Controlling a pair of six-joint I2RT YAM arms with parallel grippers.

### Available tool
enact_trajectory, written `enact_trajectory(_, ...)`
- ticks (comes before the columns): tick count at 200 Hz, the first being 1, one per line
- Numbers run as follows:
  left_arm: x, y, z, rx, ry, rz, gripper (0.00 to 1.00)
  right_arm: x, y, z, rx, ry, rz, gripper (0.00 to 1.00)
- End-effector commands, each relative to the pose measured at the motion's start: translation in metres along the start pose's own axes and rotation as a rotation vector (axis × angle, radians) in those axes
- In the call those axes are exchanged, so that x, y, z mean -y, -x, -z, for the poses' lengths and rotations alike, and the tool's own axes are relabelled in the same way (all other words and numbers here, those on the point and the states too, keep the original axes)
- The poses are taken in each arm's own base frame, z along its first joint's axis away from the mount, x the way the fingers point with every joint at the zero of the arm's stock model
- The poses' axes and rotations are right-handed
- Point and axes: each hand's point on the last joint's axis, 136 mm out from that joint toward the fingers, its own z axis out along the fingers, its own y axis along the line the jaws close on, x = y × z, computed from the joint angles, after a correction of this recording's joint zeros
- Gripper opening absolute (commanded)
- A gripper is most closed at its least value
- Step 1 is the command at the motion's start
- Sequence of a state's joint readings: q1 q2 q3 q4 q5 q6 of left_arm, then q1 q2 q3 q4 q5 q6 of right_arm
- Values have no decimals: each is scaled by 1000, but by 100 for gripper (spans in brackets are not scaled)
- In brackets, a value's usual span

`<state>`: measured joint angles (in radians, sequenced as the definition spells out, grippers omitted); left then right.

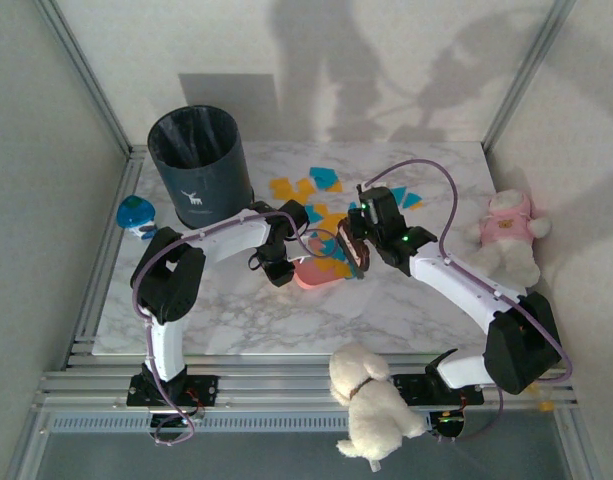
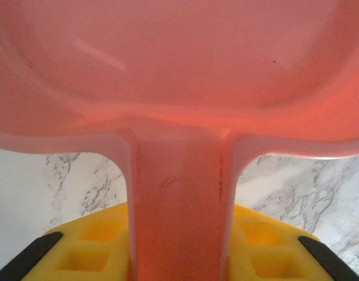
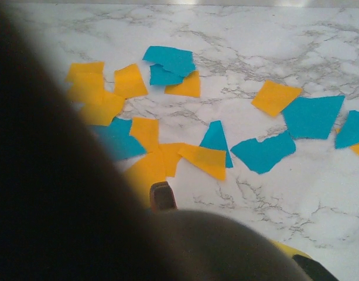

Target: Sweep away the paper scraps from the table

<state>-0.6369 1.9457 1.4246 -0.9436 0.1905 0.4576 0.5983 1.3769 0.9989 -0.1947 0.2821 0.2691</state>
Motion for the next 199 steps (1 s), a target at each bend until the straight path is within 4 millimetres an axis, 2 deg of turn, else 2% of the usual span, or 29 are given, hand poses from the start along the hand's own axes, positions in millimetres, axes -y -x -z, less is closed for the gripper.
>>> enact_trajectory(1,-2,-10,-3,-45,-2,40,0,-10,-25,7,-109,49,54,0)
enact_trajectory(37,1,-11,0,-32,-10,19,0,-21,-28,8,-131,107,72,0)
enact_trajectory(108,12,-16,2,-28,-28,-34,0,-35,-15,13,-93,158,75,0)
enact_trajectory(167,11,-12,5,-7,-16,-29,0,-34,-4,24,-38,167,58,0)
enact_trajectory(199,10,-18,1,-24,-14,-19,0,-28,5,31,0,141,36,0)
